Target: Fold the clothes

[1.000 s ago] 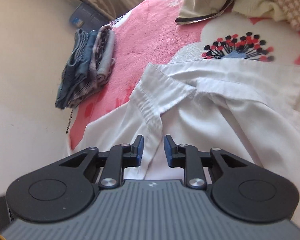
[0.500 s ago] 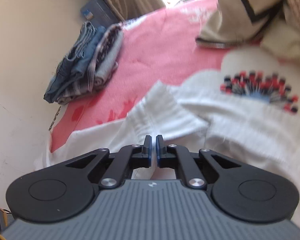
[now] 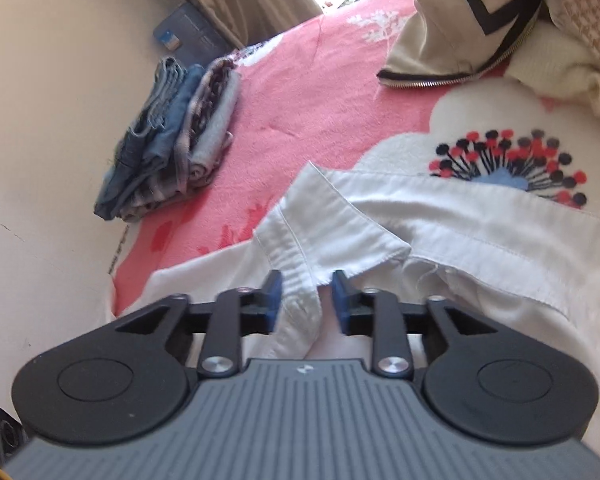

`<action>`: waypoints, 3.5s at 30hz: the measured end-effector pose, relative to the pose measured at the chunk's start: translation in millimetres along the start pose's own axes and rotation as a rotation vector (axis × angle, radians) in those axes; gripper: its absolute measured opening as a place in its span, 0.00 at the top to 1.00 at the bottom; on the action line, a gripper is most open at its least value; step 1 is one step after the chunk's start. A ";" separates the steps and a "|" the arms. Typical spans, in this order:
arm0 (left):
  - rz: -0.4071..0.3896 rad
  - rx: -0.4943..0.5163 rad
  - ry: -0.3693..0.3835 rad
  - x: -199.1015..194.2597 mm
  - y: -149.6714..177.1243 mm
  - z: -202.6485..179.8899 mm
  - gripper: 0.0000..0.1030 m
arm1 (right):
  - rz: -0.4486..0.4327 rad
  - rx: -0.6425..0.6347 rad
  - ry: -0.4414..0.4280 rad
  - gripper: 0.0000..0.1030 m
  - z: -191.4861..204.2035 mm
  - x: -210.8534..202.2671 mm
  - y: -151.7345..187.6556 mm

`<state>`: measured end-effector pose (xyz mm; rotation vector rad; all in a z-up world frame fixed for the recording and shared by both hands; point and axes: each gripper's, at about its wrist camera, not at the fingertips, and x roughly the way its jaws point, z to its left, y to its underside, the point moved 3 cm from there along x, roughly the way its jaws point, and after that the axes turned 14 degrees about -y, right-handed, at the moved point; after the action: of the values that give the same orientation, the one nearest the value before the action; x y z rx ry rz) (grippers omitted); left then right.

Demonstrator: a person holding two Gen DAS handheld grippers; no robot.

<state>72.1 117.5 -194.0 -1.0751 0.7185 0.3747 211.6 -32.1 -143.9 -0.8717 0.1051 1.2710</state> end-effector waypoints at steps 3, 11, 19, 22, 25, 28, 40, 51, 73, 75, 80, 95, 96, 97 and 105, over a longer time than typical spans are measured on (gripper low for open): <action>-0.002 0.004 0.002 1.2 -1.1 0.7 0.43 | 0.049 0.001 -0.024 0.70 -0.7 14.1 4.3; -0.001 -0.011 0.008 5.6 0.4 2.4 0.43 | -0.003 -0.249 0.065 1.00 26.9 12.3 2.3; -0.005 -0.003 0.000 4.3 -1.1 0.5 0.42 | 0.104 -0.540 0.293 0.97 31.3 50.3 20.0; -0.008 0.002 -0.005 3.8 -1.5 -0.3 0.41 | 0.098 -0.536 0.328 0.86 31.2 46.4 18.7; -0.011 0.006 -0.010 3.4 -2.1 -1.1 0.40 | 0.048 -0.435 0.309 0.76 32.0 19.0 7.3; -0.014 -0.005 -0.020 3.8 -5.0 -0.6 0.39 | -0.024 -0.280 0.219 0.70 29.3 -29.8 -4.6; -0.033 -0.185 -0.062 -34.9 -25.5 20.7 0.39 | -0.205 0.068 0.254 0.57 9.6 -289.5 78.0; -0.029 -0.050 0.181 -94.5 -22.9 -77.8 0.39 | -0.306 0.525 0.477 0.54 -52.2 -422.2 290.2; 0.000 0.110 0.333 -127.1 1.8 -166.1 0.39 | -0.666 0.826 0.496 0.74 -91.0 -468.0 408.6; 0.000 0.112 0.333 -128.7 3.2 -167.2 0.39 | -0.674 0.810 0.489 0.88 -89.1 -466.1 406.5; 0.009 0.111 0.327 -127.1 7.4 -165.7 0.40 | -0.738 0.690 0.410 0.96 -66.1 -469.9 388.7; 0.095 -0.076 0.318 -116.8 10.2 -107.0 0.41 | 0.159 -0.203 -0.187 0.96 92.2 -280.3 327.2; 0.100 -0.079 0.324 -117.9 12.3 -105.7 0.41 | 0.235 -0.245 -0.196 0.96 98.1 -266.0 333.0; 0.107 -0.080 0.336 -119.3 14.8 -105.4 0.41 | 0.288 -0.277 -0.191 0.96 100.5 -256.1 340.7; 0.160 -0.008 0.407 -132.3 43.2 -109.9 0.41 | 0.416 -0.378 -0.176 0.95 118.9 -229.8 369.4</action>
<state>-87.2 46.3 -162.1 -1.1171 1.1707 0.2968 -229.0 -127.7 -131.1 -1.0904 -0.1038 1.7895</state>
